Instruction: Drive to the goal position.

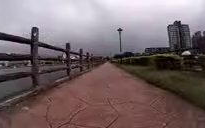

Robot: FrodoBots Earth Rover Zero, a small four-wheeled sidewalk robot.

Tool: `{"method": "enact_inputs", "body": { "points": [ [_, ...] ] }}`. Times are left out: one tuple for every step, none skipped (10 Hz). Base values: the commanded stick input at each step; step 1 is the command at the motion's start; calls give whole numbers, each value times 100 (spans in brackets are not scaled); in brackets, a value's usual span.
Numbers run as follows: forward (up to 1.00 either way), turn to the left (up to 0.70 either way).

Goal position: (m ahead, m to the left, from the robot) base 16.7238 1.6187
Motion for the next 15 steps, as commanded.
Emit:
{"method": "enact_inputs", "body": {
  "points": [
    [100,0],
    [100,-11],
    [100,-12],
    [100,0],
    [100,0],
    [100,0],
    [100,0],
    [100,0],
    [100,0],
    [100,0],
    [100,0],
    [100,0],
    [100,0],
    [100,0],
    [100,0]
  ]
}}
